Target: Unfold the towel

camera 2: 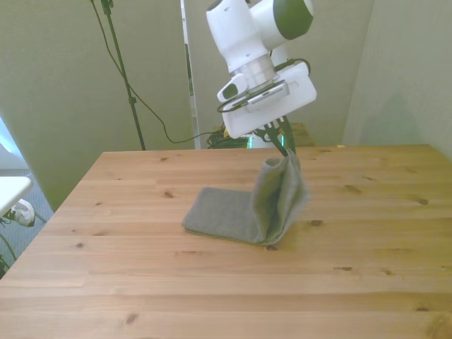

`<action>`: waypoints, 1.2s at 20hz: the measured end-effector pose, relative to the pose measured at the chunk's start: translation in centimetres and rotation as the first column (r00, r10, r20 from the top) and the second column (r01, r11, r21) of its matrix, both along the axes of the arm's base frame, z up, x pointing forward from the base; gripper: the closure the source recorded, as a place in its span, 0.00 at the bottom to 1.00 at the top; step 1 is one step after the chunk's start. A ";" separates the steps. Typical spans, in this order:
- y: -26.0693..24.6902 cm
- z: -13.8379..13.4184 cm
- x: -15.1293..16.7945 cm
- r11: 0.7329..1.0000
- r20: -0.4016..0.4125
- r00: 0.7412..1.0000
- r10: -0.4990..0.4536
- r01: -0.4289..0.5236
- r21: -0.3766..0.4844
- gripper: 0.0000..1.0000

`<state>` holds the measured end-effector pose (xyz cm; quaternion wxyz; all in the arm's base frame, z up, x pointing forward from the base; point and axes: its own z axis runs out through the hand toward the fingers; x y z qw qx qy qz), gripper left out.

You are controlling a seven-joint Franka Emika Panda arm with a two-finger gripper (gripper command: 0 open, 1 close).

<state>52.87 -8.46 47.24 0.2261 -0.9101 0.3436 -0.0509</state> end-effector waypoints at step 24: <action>1.3 -4.0 -1.8 0.993 -0.101 0.995 -0.011 -0.001 -0.120 0.00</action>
